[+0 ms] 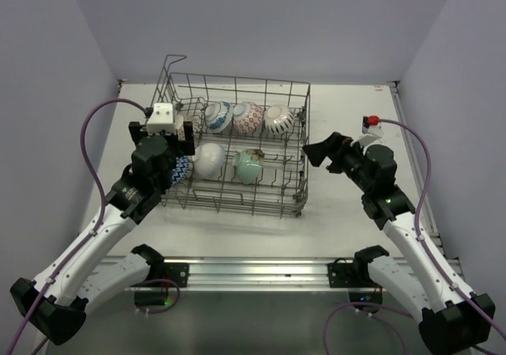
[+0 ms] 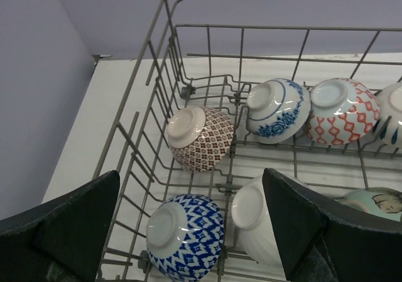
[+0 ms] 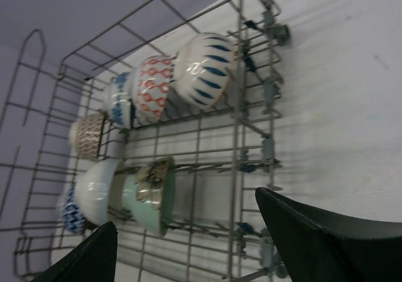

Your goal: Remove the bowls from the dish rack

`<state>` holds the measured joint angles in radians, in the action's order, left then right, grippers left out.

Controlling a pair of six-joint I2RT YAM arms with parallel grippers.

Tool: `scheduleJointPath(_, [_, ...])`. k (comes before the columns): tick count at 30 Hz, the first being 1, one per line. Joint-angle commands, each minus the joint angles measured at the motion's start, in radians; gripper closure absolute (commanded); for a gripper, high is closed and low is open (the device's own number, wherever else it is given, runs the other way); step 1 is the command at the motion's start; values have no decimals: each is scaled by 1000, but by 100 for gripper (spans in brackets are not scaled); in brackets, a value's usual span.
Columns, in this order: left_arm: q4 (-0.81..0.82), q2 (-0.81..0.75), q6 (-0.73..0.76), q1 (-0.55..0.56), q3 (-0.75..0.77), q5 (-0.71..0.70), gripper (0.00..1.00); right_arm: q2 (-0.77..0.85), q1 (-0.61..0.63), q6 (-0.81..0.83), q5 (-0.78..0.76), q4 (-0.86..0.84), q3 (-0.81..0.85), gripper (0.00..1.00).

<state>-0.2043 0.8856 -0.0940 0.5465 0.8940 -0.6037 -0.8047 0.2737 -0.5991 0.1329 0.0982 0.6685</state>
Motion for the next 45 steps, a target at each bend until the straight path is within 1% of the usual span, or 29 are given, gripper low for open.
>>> scheduleJointPath(1, [22, -40, -13, 4, -9, -136, 0, -26, 83, -113, 154, -228, 55, 1])
scheduleJointPath(2, [31, -53, -10, 4, -15, -143, 0, -48, 108, -107, 143, -221, 78, 1])
scheduleJointPath(3, [37, -57, -10, 6, -21, -139, 0, -74, 158, -85, 128, -204, 106, 1])
scheduleJointPath(4, [31, -60, -10, 6, -21, -133, 0, -141, 182, -73, 90, -166, 162, 1])
scheduleJointPath(6, [26, -70, -15, 6, -24, -117, 0, -212, 240, -51, 67, -152, 221, 1])
scheduleJointPath(7, [28, -73, -15, 6, -24, -114, 0, -276, 252, -53, 56, -149, 236, 1])
scheduleJointPath(9, [25, -77, -13, 4, -26, -113, 0, -344, 281, -57, 42, -152, 264, 1])
scheduleJointPath(11, [25, -79, -12, 6, -24, -116, 0, -431, 309, -56, 12, -128, 334, 1])
scheduleJointPath(13, [25, -80, -12, 4, -27, -111, 0, -482, 323, -59, -21, -74, 362, 1])
scheduleJointPath(14, [23, -83, -9, 4, -29, -99, 0, -514, 329, -62, -68, -52, 374, 1])
scheduleJointPath(16, [25, -85, -9, 4, -29, -90, 0, -534, 338, -74, -108, -17, 390, 1])
scheduleJointPath(20, [25, -88, -13, 4, -27, -77, 0, -563, 343, -91, -162, -18, 373, 2])
scheduleJointPath(26, [22, -82, -15, 4, -26, -65, 0, -651, 352, -117, -147, -20, 382, 1])
scheduleJointPath(31, [22, -86, -18, 6, -27, -65, 0, -712, 366, -148, -136, -72, 378, 1])
scheduleJointPath(38, [22, -77, -23, 4, -29, -59, 0, -800, 380, -198, -40, -172, 379, 1])
scheduleJointPath(45, [20, -77, -26, 6, -29, -50, 0, -841, 392, -232, 0, -245, 379, 1])
